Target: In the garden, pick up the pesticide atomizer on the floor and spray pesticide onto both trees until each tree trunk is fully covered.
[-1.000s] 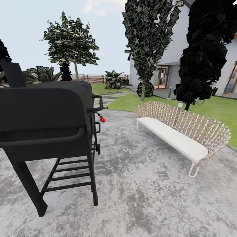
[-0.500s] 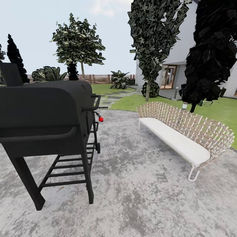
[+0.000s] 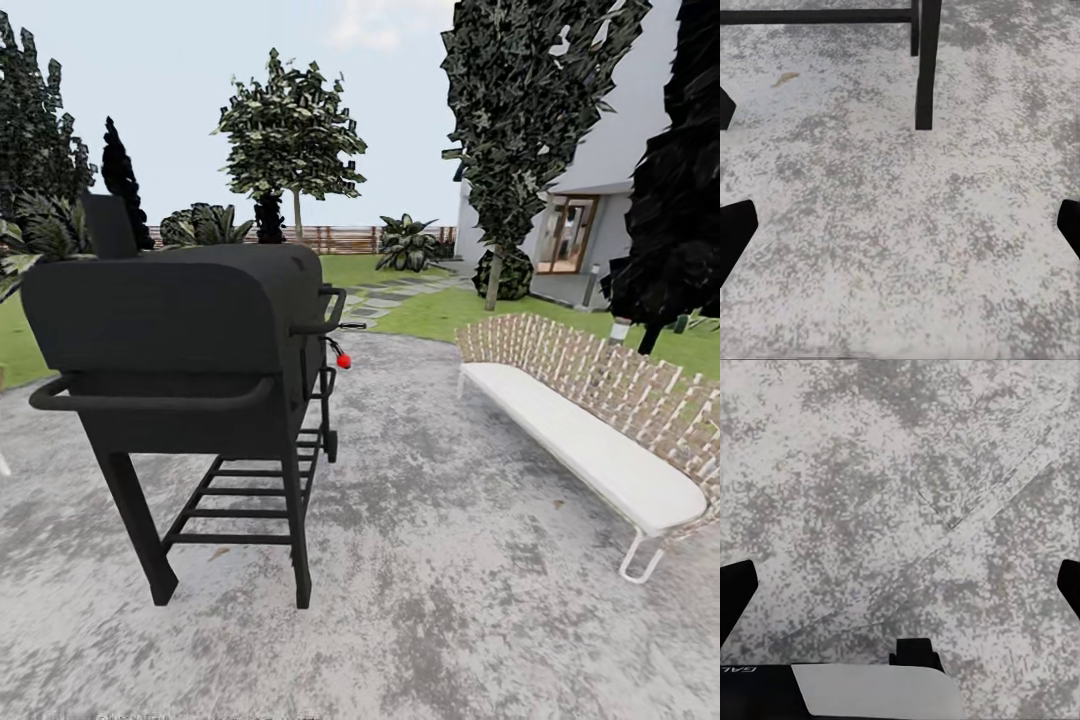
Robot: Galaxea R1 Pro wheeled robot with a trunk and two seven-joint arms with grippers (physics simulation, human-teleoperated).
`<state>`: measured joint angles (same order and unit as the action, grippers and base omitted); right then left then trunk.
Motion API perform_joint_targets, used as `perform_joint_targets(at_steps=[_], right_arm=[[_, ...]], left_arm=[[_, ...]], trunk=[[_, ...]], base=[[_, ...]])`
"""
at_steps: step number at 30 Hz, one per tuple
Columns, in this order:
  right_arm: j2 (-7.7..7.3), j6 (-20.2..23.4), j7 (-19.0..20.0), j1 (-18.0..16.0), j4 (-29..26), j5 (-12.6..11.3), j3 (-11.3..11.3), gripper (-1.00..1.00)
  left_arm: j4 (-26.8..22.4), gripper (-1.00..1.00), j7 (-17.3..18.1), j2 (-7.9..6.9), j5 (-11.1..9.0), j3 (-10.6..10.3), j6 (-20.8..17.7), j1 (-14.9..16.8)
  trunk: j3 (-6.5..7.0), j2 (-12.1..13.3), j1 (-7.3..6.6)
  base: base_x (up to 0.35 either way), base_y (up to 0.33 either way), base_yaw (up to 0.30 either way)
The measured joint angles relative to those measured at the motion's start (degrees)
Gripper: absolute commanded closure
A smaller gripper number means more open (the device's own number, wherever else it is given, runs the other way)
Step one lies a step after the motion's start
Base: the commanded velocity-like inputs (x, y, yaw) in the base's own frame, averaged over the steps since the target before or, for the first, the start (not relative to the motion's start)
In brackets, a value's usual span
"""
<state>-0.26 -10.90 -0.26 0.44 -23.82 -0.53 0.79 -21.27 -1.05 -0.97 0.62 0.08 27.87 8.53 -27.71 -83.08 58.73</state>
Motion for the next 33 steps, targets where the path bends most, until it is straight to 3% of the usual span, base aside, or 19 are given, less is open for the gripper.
perform_joint_targets(at_steps=[17,33], right_arm=[[0.00,0.00,-0.01,0.00,-0.01,0.00,0.00,-1.00],[0.00,0.00,-0.01,0.00,-0.07,0.00,0.00,-1.00]], left_arm=[[0.00,-1.00,0.00,0.02,0.07,0.00,0.07,0.00],[0.00,-1.00,0.07,0.09,0.08,0.00,0.08,0.00]], trunk=[[0.00,0.00,0.00],[0.00,0.00,0.00]], base=[[-0.008,-0.006,0.277],[-0.223,-0.171,0.278]])
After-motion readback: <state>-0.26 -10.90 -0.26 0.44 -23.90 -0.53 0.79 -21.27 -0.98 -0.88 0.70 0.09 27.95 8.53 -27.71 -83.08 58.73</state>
